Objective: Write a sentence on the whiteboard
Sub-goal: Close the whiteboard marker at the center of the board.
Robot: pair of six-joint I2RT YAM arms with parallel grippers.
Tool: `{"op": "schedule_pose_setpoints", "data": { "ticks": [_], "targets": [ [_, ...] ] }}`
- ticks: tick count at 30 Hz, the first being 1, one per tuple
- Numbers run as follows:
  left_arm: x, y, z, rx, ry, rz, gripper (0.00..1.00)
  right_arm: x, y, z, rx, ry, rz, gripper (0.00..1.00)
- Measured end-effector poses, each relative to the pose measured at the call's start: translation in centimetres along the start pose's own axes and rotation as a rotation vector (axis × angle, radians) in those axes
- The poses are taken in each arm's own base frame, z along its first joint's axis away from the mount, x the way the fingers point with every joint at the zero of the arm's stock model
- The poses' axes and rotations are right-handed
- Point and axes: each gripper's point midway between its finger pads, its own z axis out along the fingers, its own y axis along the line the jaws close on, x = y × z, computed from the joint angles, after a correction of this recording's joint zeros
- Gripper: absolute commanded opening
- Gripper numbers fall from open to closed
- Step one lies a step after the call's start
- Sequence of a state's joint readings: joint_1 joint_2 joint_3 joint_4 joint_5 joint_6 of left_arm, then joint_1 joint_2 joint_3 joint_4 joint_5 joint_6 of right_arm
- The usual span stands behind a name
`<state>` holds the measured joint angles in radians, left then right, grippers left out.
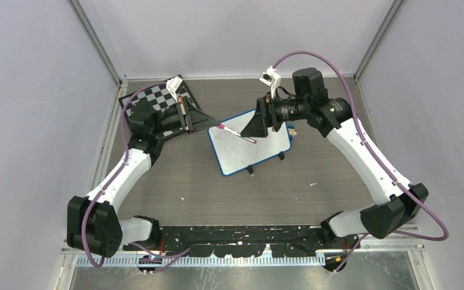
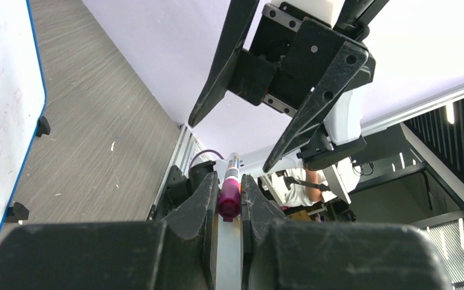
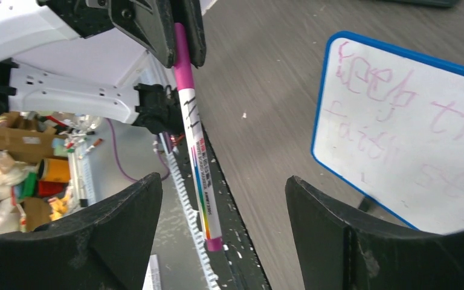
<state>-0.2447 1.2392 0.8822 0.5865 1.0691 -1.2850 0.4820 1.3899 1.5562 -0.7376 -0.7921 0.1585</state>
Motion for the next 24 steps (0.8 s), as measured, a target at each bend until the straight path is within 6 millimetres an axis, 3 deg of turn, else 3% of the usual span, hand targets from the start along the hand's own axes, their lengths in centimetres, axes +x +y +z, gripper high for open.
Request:
{"op": "schedule_pose_setpoints", "data": {
  "ticks": [7, 18, 24],
  "targets": [
    [-0.5, 0.0, 0.1, -0.008, -0.030, -0.014, 0.00, 0.0, 1.1, 1.4, -0.084, -0.006, 0.063, 0.62],
    [-0.6, -0.1, -0.1, -0.017, -0.059, -0.011, 0.00, 1.0, 2.9, 2.7, -0.160, 0.048, 0.096, 0.62],
    [-0.8, 0.0, 0.0, -0.021, -0.070, -0.011, 0.00, 1.8, 2.6, 3.1, -0.170, 0.085, 0.141, 0.35]
  ]
}}
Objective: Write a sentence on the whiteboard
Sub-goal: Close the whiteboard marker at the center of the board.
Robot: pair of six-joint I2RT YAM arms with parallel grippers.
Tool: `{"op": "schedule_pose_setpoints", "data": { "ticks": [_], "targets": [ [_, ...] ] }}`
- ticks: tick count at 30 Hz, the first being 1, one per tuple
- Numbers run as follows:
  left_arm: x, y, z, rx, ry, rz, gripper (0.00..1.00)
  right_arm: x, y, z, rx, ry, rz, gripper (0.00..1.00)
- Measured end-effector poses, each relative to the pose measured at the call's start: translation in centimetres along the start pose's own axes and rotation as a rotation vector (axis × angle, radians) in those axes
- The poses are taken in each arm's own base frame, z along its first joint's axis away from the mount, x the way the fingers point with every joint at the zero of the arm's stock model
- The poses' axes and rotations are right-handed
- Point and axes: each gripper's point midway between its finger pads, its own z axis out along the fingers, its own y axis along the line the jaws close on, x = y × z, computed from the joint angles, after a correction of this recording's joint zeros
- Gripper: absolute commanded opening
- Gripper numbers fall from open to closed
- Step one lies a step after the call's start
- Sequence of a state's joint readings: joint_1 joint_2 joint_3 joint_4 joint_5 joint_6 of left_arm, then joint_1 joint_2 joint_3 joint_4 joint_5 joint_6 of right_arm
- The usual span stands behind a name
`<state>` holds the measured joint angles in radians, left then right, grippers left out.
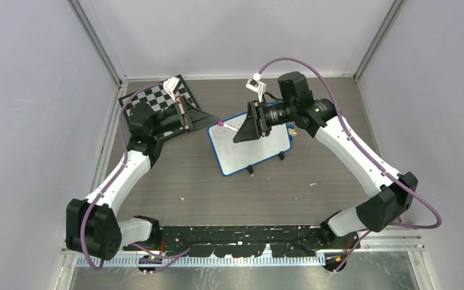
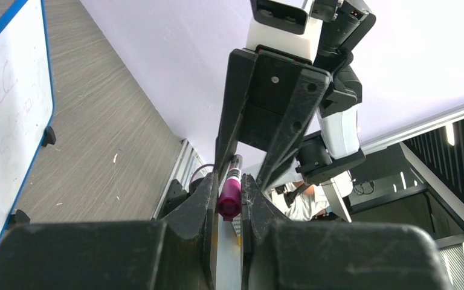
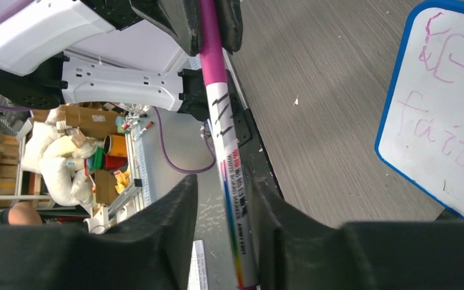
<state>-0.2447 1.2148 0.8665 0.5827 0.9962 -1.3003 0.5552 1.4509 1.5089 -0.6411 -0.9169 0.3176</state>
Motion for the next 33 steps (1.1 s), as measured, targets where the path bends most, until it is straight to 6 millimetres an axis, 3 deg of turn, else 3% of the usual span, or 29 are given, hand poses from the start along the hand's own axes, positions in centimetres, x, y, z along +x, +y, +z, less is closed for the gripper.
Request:
{"op": "schedule_pose_setpoints", "data": {
  "ticks": [2, 3, 4, 20, 21, 23, 25, 28, 31, 33],
  "targets": [
    [0.0, -0.1, 0.0, 0.001, -0.001, 0.000, 0.00, 0.1, 0.0, 0.0, -0.004, 0.005, 0.014, 0.10],
    [0.0, -0.1, 0.0, 0.002, -0.001, 0.001, 0.00, 0.1, 0.0, 0.1, -0.004, 0.006, 0.019, 0.02],
    [-0.1, -0.2, 0.0, 0.002, -0.006, 0.005, 0.00, 0.2, 0.2, 0.0, -0.022, 0.013, 0.033, 0.01],
    [1.6, 0.3, 0.7, -0.013, -0.019, -0.035, 0.00, 1.0, 0.5, -0.5, -0.010, 0.104, 0.098, 0.00],
    [1.7, 0.3, 0.7, -0.013, -0.017, -0.033, 0.03, 1.0, 0.5, -0.7, -0.003, 0.107, 0.092, 0.00],
    [1.9, 0.4, 0.5, -0.022, -0.010, -0.025, 0.20, 1.2, 0.4, -0.8, 0.008, 0.115, 0.079, 0.00],
    [1.8, 0.4, -0.4, -0.039, -0.009, -0.004, 0.47, 1.2, 0.4, -0.8, 0.005, 0.116, 0.060, 0.00],
    [1.2, 0.9, -2.5, -0.078, 0.004, 0.051, 0.71, 1.0, 0.5, -0.6, -0.004, 0.108, 0.035, 0.00],
    [-1.3, 1.4, -4.6, -0.169, 0.006, 0.129, 0.76, 0.7, -0.1, -1.1, 0.014, 0.096, 0.022, 0.00],
    [-2.5, 0.7, -5.3, -0.221, 0.038, 0.233, 0.76, 1.0, -0.7, -1.2, 0.028, 0.100, 0.025, 0.00]
  ]
}}
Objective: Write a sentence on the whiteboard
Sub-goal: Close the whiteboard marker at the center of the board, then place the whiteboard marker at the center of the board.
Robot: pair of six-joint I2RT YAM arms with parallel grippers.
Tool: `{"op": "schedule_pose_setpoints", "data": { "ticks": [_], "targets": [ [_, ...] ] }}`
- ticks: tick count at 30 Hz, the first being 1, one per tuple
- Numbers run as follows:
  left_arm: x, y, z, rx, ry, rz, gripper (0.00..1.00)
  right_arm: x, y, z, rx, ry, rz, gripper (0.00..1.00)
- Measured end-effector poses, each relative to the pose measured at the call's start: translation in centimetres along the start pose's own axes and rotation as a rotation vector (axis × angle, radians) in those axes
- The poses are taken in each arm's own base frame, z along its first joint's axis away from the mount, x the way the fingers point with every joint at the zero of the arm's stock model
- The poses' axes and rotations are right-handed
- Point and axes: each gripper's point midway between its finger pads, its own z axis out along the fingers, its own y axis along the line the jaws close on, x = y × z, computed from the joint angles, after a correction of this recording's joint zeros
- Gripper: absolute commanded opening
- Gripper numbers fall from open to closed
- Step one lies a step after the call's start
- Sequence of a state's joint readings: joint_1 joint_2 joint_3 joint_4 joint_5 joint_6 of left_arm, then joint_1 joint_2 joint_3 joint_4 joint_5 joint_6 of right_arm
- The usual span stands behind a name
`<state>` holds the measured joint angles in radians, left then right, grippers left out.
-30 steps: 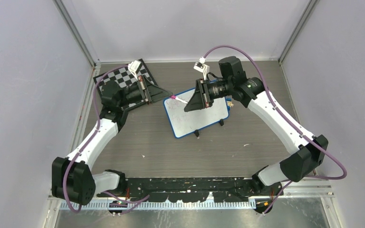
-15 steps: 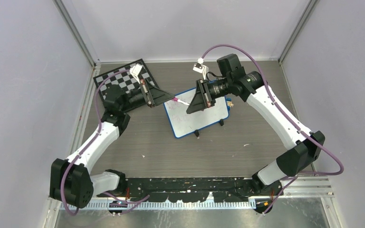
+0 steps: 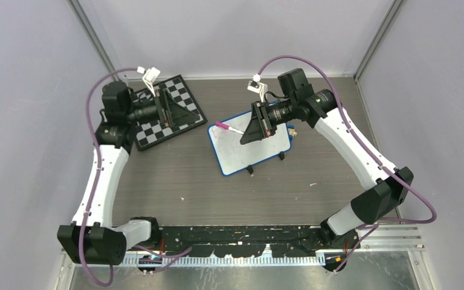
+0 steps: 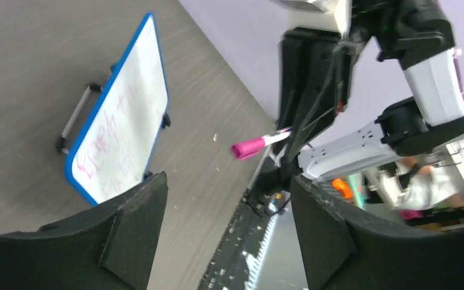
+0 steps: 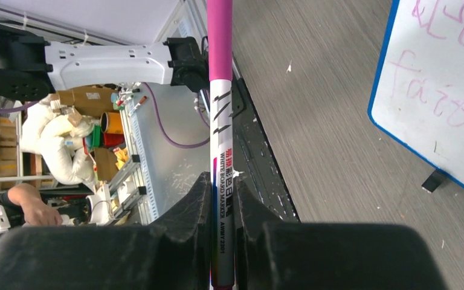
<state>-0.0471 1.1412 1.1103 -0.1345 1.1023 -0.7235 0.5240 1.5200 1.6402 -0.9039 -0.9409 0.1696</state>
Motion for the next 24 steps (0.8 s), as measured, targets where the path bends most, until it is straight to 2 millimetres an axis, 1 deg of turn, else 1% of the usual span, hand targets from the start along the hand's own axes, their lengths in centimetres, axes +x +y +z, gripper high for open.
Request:
{"op": "schedule_pose_setpoints", "data": {
  "ticks": [1, 3, 6, 8, 11, 13, 16, 18, 20, 22, 24],
  "targets": [
    [-0.6, -0.8, -0.4, -0.013, 0.022, 0.092, 0.76, 0.2, -0.2, 0.0, 0.004, 0.006, 0.007, 0.00],
    [-0.7, -2.4, -0.9, -0.019, 0.068, 0.252, 0.74, 0.8, -0.5, 0.1, 0.001, 0.022, 0.021, 0.00],
    [0.7, -4.4, -0.8, -0.011, 0.149, 0.461, 0.65, 2.0, -0.4, 0.7, -0.028, 0.056, 0.049, 0.00],
    [2.9, -5.5, 0.2, -0.003, 0.242, 0.619, 0.63, 3.1, -0.2, 1.3, -0.053, 0.088, 0.069, 0.00],
    [6.8, -6.9, 1.3, 0.048, 0.406, 0.800, 0.60, 4.5, 0.4, 2.1, -0.087, 0.136, 0.086, 0.00],
    [8.6, -7.6, 1.8, 0.081, 0.511, 0.904, 0.59, 5.1, 0.8, 2.5, -0.104, 0.156, 0.089, 0.00],
    [9.6, -7.5, 2.6, 0.088, 0.618, 1.019, 0.59, 5.4, 1.5, 2.6, -0.130, 0.168, 0.086, 0.00],
    [10.7, -6.8, 2.9, 0.087, 0.688, 1.075, 0.57, 5.4, 1.8, 2.6, -0.144, 0.170, 0.089, 0.00],
    [12.0, -6.1, 3.1, 0.088, 0.762, 1.112, 0.53, 5.5, 2.1, 2.6, -0.158, 0.175, 0.092, 0.00],
    [12.8, -5.7, 3.3, 0.092, 0.808, 1.145, 0.43, 5.6, 2.3, 2.6, -0.166, 0.180, 0.098, 0.00],
    [13.2, -5.3, 3.6, 0.087, 0.835, 1.175, 0.28, 5.8, 2.5, 2.6, -0.174, 0.189, 0.106, 0.00]
  ]
}}
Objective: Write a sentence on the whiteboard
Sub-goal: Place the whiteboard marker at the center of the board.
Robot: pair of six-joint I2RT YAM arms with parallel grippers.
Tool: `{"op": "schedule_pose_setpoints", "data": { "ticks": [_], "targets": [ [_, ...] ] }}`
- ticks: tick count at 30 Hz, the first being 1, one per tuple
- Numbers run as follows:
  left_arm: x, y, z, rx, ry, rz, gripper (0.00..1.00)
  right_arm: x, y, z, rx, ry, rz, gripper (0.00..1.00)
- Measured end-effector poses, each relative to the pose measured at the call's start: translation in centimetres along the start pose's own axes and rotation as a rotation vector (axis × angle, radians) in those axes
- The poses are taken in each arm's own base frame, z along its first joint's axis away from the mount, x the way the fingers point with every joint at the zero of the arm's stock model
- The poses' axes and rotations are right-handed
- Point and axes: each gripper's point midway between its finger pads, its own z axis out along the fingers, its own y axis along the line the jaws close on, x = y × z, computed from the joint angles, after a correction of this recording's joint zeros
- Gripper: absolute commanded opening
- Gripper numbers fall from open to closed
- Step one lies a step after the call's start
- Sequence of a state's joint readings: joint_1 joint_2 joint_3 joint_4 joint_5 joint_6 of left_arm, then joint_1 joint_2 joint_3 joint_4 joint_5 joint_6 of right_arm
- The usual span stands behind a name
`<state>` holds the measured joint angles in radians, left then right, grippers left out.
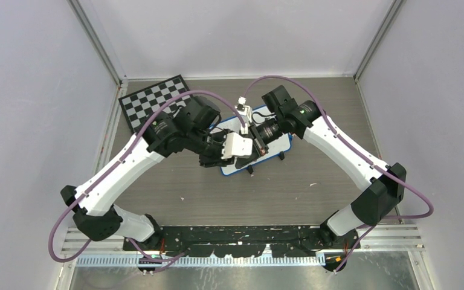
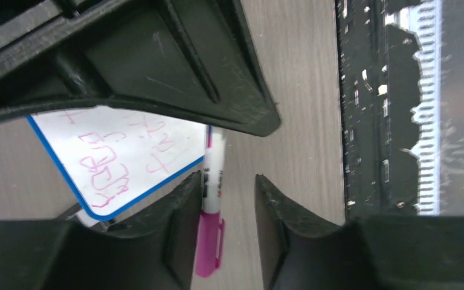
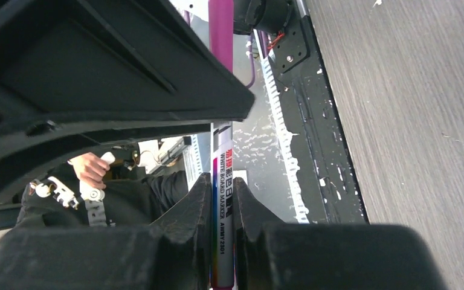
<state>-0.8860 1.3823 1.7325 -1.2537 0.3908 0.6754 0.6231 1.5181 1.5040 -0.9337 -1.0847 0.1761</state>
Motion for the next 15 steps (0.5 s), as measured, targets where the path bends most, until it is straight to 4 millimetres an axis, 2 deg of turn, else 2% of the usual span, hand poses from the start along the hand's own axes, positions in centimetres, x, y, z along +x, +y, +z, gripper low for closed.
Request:
{"op": "schedule_pose_setpoints", "data": {
  "ticks": [4, 5, 8, 11, 13, 15],
  "targets": [
    [0.4, 0.5, 0.5, -0.015, 0.033, 0.021, 0.01, 0.5, 0.4, 0.2, -0.011, 0.015, 0.004, 0.02],
    [0.5, 0.4, 0.6, -0.012, 0.036, 0.019, 0.00, 0.5, 0.4, 0.1, -0.007, 0.012, 0.001, 0.10],
    [0.5, 0.8, 0.8, -0.026, 0.032, 0.012, 0.00, 0.5, 0.2, -0.3, 0.001, -0.001, 0.008, 0.45],
    [1.5, 1.6, 0.6, -0.035, 0.024, -0.090, 0.00, -0.3, -0.2, -1.6, 0.009, -0.044, 0.024, 0.62],
    [3.0, 2.5, 0.3, -0.047, 0.021, -0.192, 0.00, -1.3, -1.0, -3.5, 0.025, -0.101, 0.041, 0.72],
    [5.1, 3.7, -0.3, -0.066, 0.009, -0.341, 0.00, -2.2, -2.0, -5.5, 0.054, -0.163, 0.057, 0.76]
  ]
}}
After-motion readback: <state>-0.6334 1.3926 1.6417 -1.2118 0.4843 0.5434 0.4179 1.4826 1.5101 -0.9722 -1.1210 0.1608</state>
